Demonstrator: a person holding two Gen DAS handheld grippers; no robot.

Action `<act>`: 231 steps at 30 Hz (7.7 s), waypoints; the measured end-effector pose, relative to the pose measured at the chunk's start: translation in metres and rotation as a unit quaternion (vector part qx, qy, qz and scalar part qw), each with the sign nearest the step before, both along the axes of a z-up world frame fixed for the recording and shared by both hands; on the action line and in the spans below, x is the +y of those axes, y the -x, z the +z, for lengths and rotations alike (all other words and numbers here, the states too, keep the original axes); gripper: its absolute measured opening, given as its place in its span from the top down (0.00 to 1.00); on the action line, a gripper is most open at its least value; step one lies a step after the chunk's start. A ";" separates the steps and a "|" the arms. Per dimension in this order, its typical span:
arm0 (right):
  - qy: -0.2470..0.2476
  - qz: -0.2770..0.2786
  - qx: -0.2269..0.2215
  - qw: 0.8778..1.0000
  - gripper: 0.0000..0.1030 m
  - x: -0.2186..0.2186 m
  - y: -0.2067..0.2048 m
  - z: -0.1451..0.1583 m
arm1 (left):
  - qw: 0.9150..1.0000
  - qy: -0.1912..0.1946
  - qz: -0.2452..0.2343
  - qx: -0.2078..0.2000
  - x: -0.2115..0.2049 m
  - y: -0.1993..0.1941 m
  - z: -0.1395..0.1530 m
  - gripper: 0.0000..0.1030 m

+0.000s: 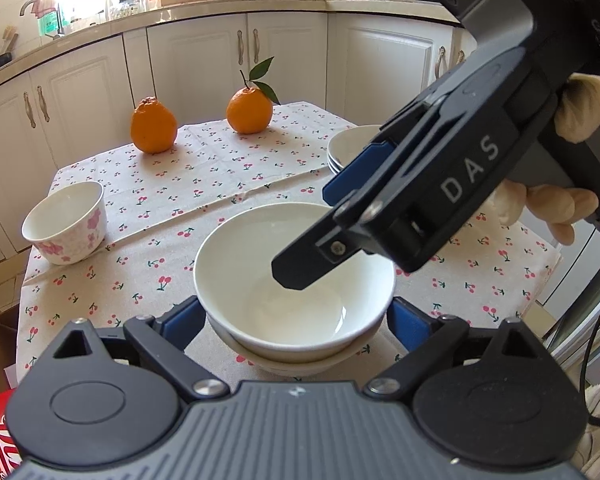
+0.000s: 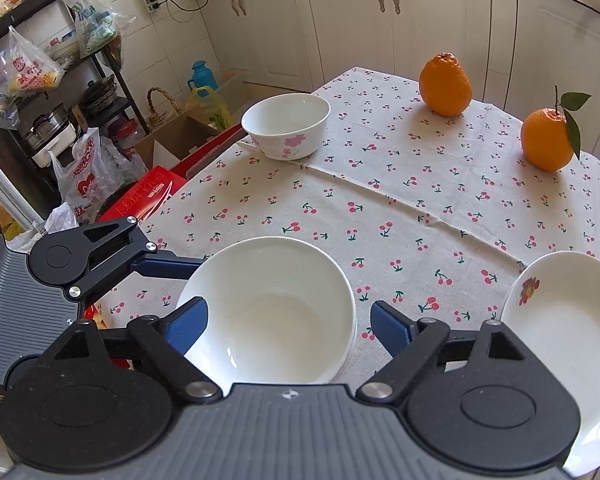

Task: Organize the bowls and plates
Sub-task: 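Lower the held bowl into the white bowl and open the right tool, then move the right tool to the last white bowl and grasp its rim, then lift the white bowl with the right tool and carry it over the bowl stack, then lower the bowl onto the bowl stack and open the right tool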

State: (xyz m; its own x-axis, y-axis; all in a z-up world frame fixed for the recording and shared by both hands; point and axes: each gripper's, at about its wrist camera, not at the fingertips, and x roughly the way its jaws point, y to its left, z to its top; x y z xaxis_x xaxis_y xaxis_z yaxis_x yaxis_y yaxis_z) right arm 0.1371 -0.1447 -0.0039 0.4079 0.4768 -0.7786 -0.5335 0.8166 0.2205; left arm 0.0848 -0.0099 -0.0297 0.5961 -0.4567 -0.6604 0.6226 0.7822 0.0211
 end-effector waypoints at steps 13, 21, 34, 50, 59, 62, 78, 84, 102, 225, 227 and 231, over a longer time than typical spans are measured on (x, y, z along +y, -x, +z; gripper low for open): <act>0.011 0.005 -0.020 1.000 0.01 0.015 0.000 0.010 | 0.999 0.015 0.022 -0.018 0.034 0.016 0.014 0.05; 0.025 0.012 -0.037 0.999 0.00 0.035 -0.013 0.025 | 0.996 0.008 0.075 -0.037 0.070 0.000 0.012 0.04; 0.042 0.033 -0.040 0.998 0.00 0.074 -0.066 0.047 | 0.989 0.016 0.133 -0.063 0.111 -0.056 0.008 0.03; 0.036 0.067 0.013 0.997 0.00 0.108 -0.182 0.030 | 0.985 0.017 0.157 -0.068 0.120 -0.139 -0.013 0.03; 0.007 0.066 0.075 0.995 0.08 0.122 -0.244 -0.001 | 0.985 0.018 0.163 -0.055 0.120 -0.172 -0.027 0.04; -0.002 0.061 0.093 0.994 0.13 0.128 -0.257 -0.013 | 0.986 0.019 0.161 -0.050 0.119 -0.178 -0.031 0.04; 0.002 0.069 0.111 0.991 0.28 0.137 -0.268 -0.031 | 0.987 0.023 0.148 -0.050 0.113 -0.190 -0.034 0.10; -0.002 0.072 0.114 0.991 0.33 0.139 -0.268 -0.034 | 0.988 0.023 0.146 -0.052 0.111 -0.190 -0.034 0.12; -0.016 0.072 0.116 0.990 0.33 0.131 -0.252 -0.025 | 0.989 0.014 0.140 -0.049 0.107 -0.175 -0.022 0.13; 0.048 0.027 -0.072 0.996 0.00 -0.003 0.031 0.026 | 0.999 0.025 0.013 -0.045 0.028 0.024 0.024 0.01; 0.058 0.033 -0.090 0.994 0.00 -0.003 0.040 0.028 | 0.999 0.019 0.016 -0.047 0.033 0.025 0.024 0.01; 0.072 0.059 -0.123 0.988 0.00 -0.003 0.062 0.032 | 0.999 0.014 0.014 -0.041 0.044 0.028 0.024 0.01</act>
